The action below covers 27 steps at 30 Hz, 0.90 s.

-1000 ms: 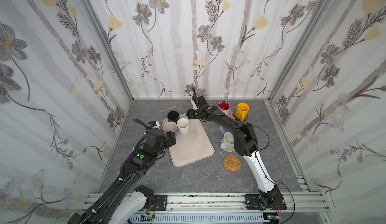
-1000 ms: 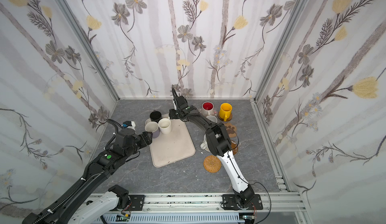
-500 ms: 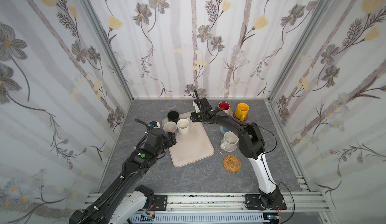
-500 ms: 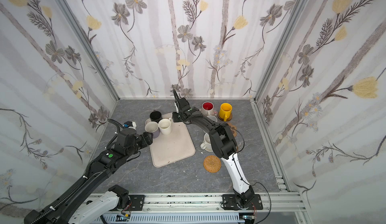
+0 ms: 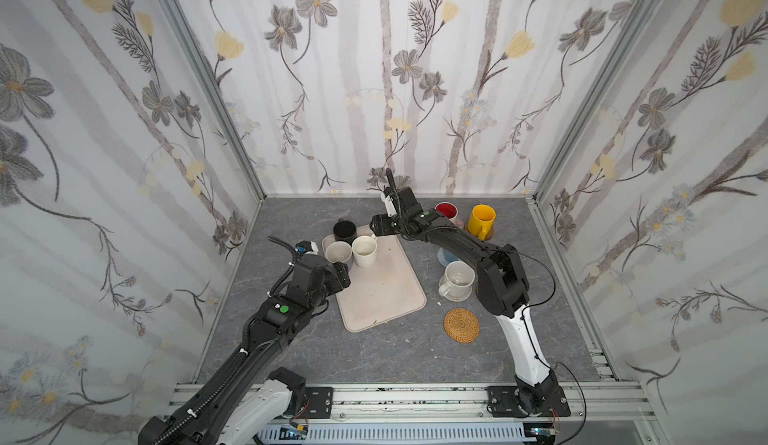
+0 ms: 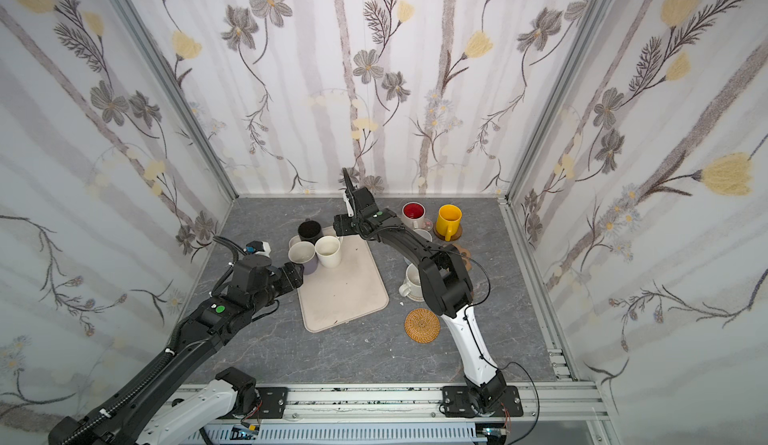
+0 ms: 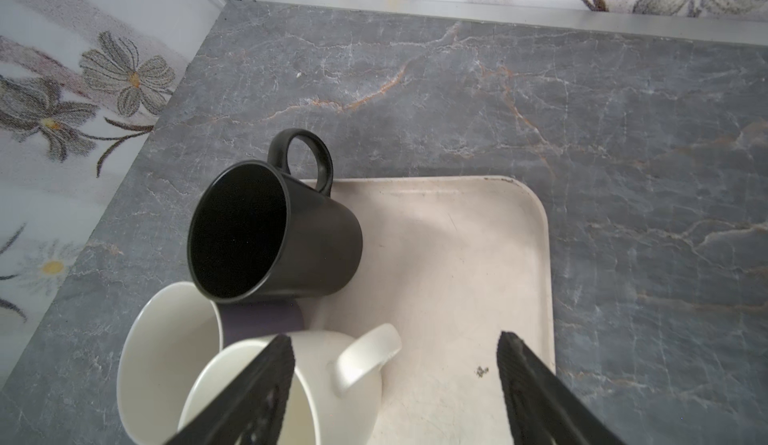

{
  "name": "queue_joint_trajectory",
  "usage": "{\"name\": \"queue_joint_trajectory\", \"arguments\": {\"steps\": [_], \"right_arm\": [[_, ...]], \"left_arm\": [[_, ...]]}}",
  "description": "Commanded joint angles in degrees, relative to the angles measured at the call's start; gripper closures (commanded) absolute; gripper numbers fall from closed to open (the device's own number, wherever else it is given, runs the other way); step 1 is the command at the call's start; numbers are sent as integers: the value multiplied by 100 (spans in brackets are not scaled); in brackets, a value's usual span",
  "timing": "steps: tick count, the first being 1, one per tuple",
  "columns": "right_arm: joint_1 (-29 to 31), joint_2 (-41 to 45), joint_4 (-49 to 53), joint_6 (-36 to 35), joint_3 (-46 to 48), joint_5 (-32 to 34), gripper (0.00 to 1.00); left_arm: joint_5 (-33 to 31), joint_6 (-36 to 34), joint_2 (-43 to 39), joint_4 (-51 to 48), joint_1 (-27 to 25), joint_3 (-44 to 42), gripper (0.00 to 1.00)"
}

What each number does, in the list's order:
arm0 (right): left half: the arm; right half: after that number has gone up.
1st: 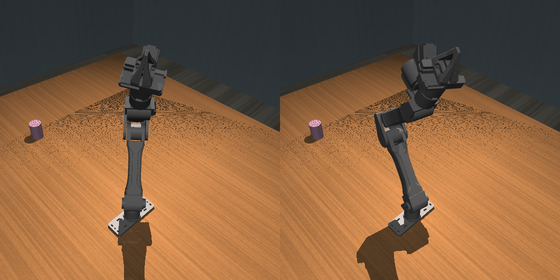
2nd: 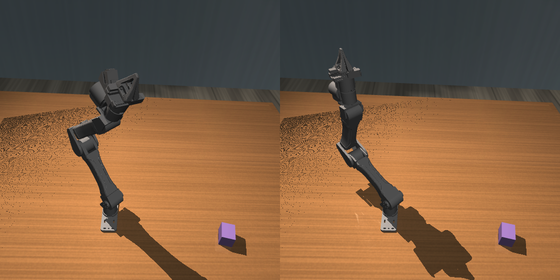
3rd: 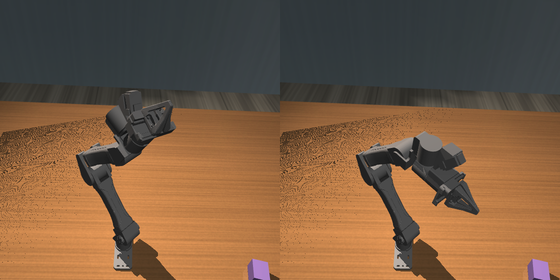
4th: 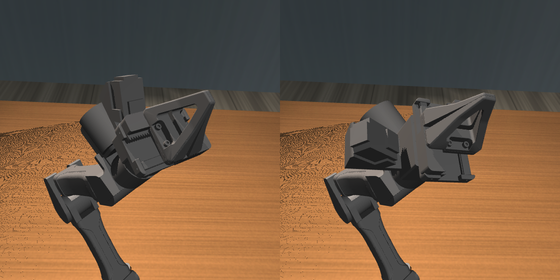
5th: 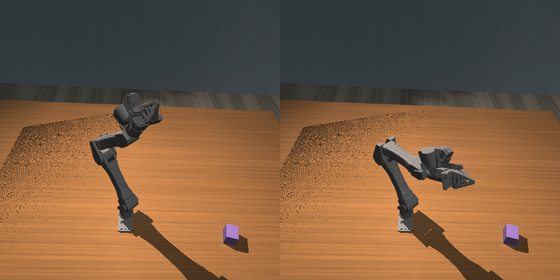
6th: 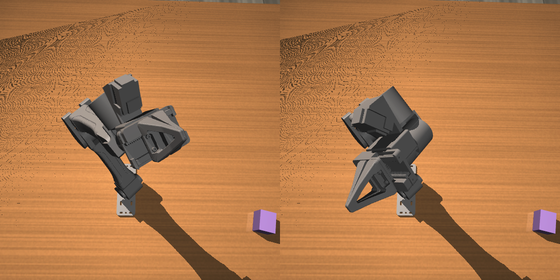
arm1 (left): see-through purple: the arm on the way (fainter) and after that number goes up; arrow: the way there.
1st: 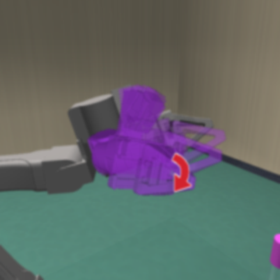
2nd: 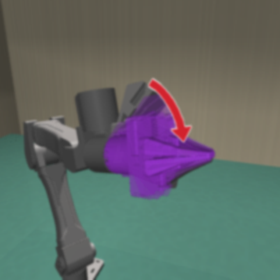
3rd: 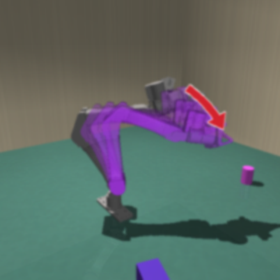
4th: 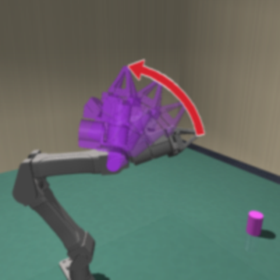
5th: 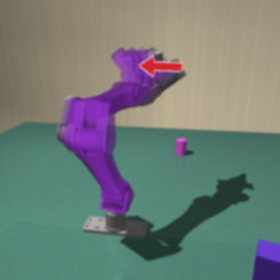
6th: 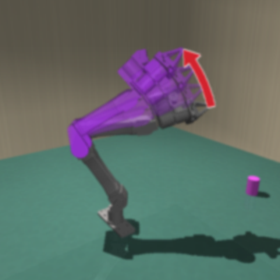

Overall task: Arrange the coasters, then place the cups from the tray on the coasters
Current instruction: 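Position the right gripper above the white handled mug on the tray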

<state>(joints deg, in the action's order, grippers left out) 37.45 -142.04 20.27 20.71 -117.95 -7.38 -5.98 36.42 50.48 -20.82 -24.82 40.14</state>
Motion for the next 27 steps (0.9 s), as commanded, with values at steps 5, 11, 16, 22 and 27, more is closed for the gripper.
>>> {"name": "queue_joint_trajectory", "arguments": {"steps": [5,11,16,22,27], "right_arm": [[16,-601,-8,167,-729,-170,24],[28,-811,47,252,-905,-35,25],[18,-930,90,302,-905,-28,30],[3,-1000,194,277,-905,-131,39],[0,-945,454,176,-866,-93,46]], "left_arm": [[-35,-8,-161,69,25,-46,21],[-9,-30,-159,69,21,-85,21],[26,-13,-227,69,21,-128,21],[79,49,-350,67,21,-196,21],[97,75,-413,60,27,-203,21]]}}
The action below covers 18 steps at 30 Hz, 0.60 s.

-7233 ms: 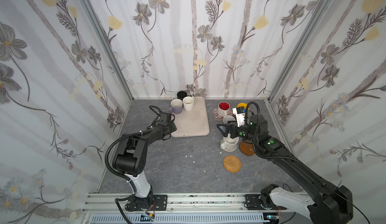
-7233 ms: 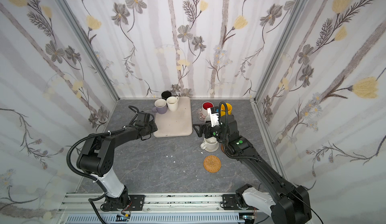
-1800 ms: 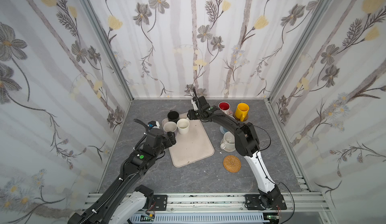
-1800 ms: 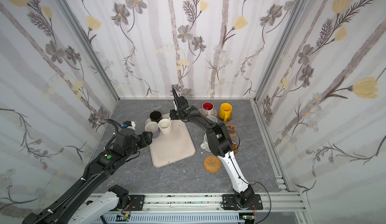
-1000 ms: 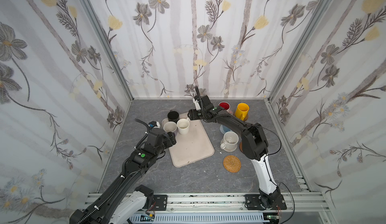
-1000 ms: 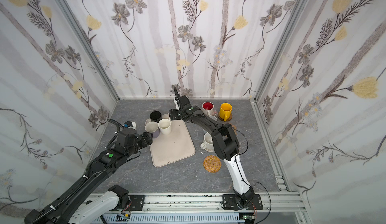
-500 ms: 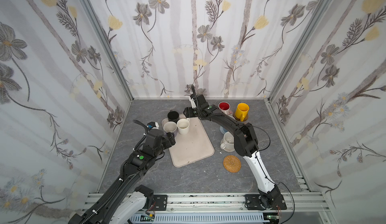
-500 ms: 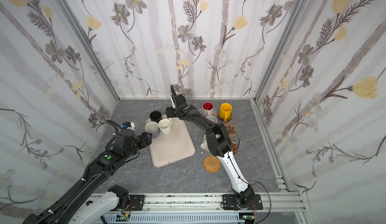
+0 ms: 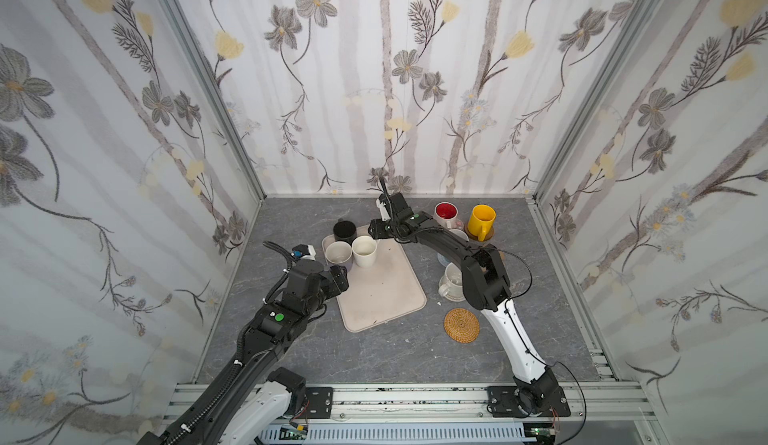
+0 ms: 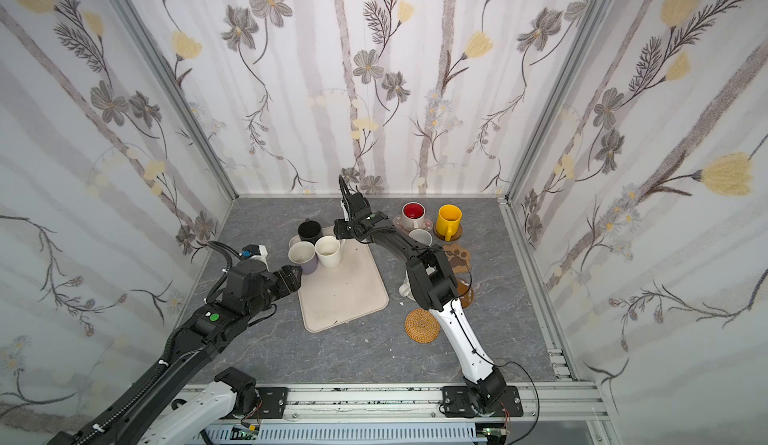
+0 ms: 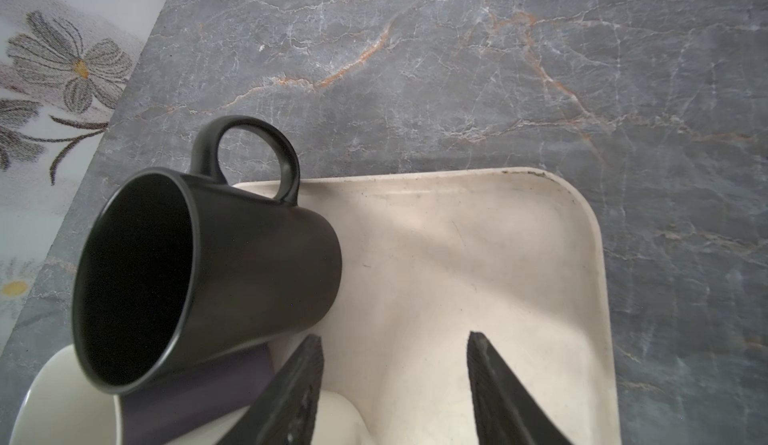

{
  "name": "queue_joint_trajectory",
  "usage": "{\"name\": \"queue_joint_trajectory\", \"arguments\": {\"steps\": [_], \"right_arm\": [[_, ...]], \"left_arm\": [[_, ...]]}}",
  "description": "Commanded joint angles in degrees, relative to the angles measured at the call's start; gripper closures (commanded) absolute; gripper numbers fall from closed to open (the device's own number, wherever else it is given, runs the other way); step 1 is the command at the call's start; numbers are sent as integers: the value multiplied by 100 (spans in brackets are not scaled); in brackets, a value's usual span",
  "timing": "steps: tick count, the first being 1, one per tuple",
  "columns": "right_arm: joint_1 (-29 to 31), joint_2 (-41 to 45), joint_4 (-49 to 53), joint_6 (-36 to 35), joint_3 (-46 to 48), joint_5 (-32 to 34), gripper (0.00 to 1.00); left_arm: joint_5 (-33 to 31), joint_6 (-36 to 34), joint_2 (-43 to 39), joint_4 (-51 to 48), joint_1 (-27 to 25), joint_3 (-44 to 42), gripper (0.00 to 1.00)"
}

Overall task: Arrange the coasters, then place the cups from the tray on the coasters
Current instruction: 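Position the right gripper above the white handled mug on the tray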

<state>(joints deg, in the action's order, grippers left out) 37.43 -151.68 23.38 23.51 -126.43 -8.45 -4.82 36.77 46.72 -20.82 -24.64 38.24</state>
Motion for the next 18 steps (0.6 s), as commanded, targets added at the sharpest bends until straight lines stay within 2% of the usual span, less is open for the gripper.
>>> {"name": "queue_joint_trajectory", "arguments": {"steps": [1,7,18], "right_arm": [[6,36,195,-132,-14,16,47],[1,435,103,-257,550,57,51],[84,1540,-582,-299,2288,66,54]], "left_arm": [[-17,40,-32,60,8,-19,21],[-2,54,-38,60,4,-9,21],[-36,102,-53,69,6,-77,21]]}}
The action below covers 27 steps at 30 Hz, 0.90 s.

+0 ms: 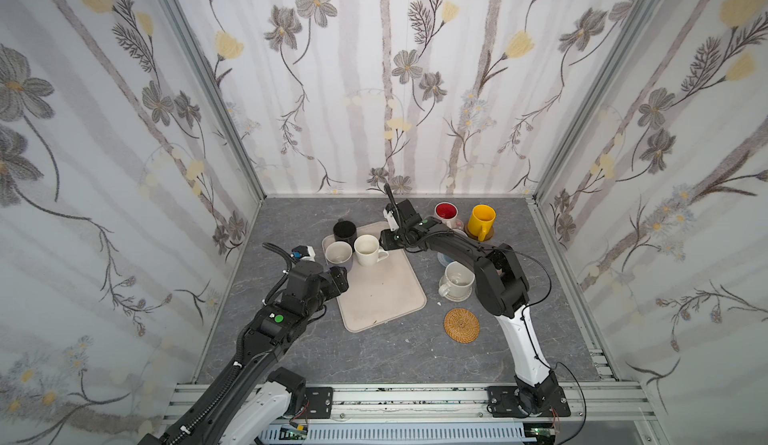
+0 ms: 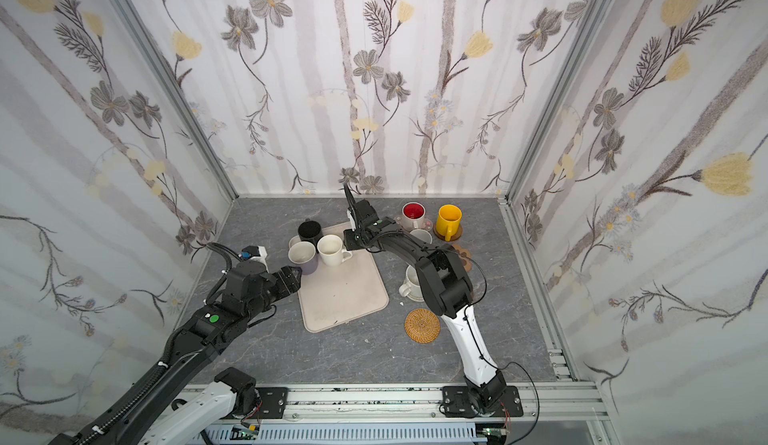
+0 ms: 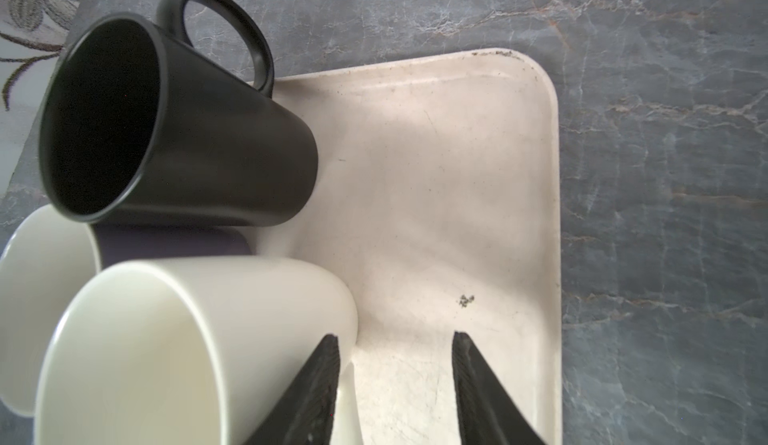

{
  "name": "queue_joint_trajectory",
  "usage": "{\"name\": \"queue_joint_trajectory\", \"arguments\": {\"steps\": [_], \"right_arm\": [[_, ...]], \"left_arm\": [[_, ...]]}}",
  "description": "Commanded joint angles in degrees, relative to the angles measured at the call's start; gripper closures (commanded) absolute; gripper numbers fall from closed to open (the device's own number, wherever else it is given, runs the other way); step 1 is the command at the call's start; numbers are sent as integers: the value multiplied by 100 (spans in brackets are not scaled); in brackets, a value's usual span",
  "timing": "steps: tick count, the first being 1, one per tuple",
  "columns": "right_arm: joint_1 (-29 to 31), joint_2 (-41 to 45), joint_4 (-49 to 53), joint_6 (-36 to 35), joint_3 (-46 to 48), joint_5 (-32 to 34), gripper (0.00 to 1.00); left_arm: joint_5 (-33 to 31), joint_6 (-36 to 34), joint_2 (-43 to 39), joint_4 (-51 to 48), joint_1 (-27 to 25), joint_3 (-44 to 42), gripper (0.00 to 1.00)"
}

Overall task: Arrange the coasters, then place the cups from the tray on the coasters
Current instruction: 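Position the right gripper above the white handled mug on the tray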

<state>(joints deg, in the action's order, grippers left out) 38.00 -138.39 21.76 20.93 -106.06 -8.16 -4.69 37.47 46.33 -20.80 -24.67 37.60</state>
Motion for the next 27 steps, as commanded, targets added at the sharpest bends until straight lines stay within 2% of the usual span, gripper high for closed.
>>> {"name": "queue_joint_trajectory", "arguments": {"steps": [1,8,15,18,22,27], "right_arm": [[39,302,-488,-36,389,29,54],[137,744,-706,-10,997,14,54],[113,1189,-641,-166,1293,340,50],[120,1437,-546,-331,1372,429,45],[146,1806,-458,-597,1581,349,36],[271,2148,-304,-1002,1852,414,29]], "left_arm": [[-54,32,-9,69,6,-16,21],[-77,-53,7,65,14,26,20],[108,-274,17,49,140,124,17],[246,-351,0,50,229,141,12],[284,-461,-123,36,302,105,0],[410,-552,-188,-7,449,73,0]]}}
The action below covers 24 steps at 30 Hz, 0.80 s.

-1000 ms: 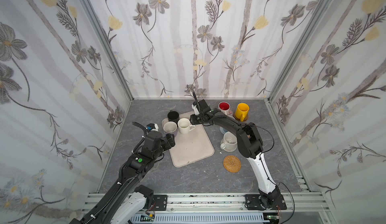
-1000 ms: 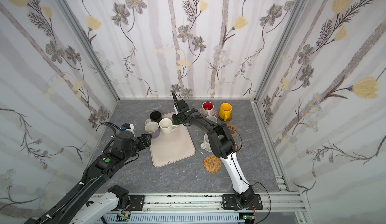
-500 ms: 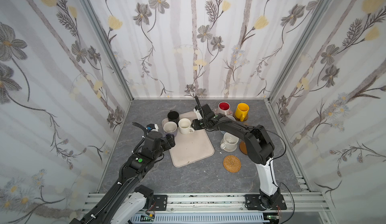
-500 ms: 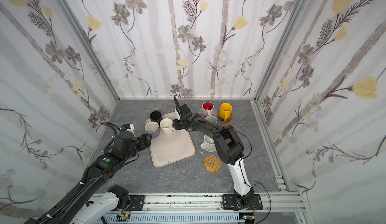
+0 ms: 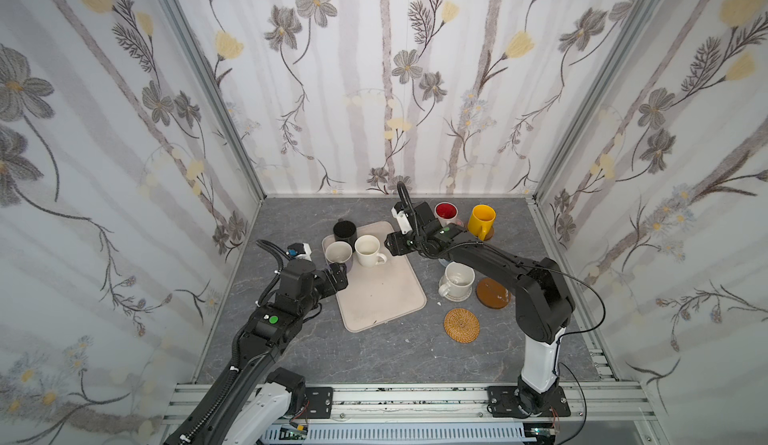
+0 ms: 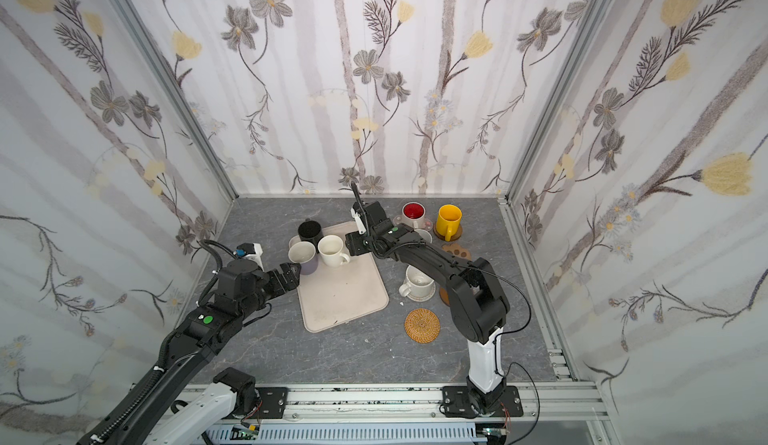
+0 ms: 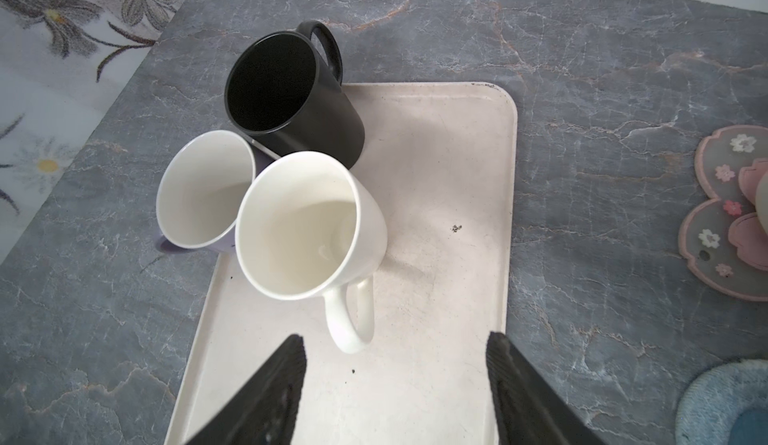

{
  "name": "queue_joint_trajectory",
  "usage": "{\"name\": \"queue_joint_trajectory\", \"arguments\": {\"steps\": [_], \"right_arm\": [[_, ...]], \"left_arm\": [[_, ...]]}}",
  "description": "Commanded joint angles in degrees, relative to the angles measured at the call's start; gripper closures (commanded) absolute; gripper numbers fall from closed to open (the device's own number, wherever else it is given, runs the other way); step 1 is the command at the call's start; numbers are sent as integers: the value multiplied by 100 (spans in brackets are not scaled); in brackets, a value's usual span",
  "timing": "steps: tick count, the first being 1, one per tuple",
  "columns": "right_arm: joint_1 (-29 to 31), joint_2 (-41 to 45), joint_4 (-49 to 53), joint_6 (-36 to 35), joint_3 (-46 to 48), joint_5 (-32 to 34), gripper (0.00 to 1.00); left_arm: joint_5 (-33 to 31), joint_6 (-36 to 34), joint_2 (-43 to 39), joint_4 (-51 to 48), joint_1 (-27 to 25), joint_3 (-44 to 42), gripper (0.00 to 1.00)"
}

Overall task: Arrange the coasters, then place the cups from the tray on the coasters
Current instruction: 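Position the right gripper above the white handled mug on the tray, then lower the right gripper onto the white mug rim and close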

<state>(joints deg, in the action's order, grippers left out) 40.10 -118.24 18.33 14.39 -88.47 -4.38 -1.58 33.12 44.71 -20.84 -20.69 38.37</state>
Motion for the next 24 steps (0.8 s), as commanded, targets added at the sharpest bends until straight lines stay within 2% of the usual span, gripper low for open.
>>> {"name": "queue_joint_trajectory", "arguments": {"steps": [1,10,17,24], "right_arm": [[106,200,39,-414,163,96,28],[514,31,347,-698,78,157,31],[624,-557,587,-788,-473,161,37],[622,-1070,725,-958,-943,306,38]], "left_arm": [[135,-134,-26,-8,64,3,0],[203,-192,-125,-43,109,-93,0],[202,-217,-74,-34,135,-128,0],[238,-218,-99,-23,144,-162,0]]}}
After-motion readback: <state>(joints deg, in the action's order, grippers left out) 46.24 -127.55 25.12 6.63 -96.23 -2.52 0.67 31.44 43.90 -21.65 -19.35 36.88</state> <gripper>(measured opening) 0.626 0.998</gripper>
